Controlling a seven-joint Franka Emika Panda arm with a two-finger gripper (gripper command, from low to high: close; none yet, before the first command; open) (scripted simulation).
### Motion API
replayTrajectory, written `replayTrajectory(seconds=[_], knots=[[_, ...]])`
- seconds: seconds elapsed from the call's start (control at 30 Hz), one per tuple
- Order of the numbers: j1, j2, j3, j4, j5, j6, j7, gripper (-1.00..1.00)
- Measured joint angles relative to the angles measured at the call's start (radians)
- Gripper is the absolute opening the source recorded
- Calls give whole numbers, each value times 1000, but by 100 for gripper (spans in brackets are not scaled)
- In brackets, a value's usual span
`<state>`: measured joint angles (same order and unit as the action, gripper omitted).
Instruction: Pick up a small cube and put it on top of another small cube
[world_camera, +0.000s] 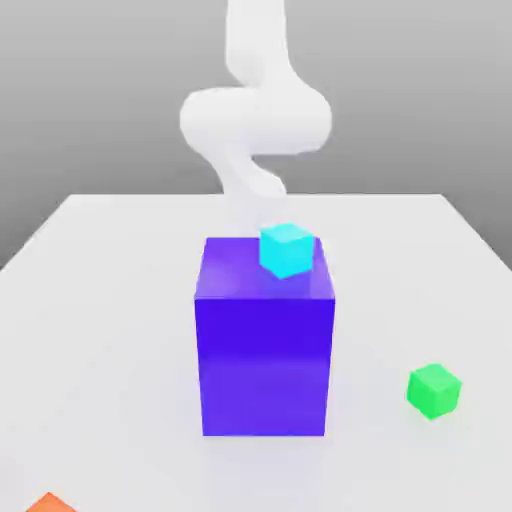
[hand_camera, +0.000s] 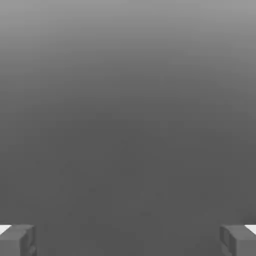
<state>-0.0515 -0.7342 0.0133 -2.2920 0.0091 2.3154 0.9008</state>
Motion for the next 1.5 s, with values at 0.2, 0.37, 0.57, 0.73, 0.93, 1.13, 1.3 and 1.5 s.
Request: replayTrajectory(seconds=[0.2,0.37,0.57,0.73,0.93,1.13,1.3,1.5], knots=[[-120,161,32,20,11,38,255,0],[-210,291,55,35,9,68,470,0],[-301,448,69,54,-8,105,738,0],[-361,579,65,70,-28,135,966,0],[-429,736,43,89,-46,172,1234,0],[-458,893,-3,108,-41,209,1486,0],[-469,1024,-55,124,-6,240,1676,0],[-489,1188,-103,147,66,288,1856,0]])
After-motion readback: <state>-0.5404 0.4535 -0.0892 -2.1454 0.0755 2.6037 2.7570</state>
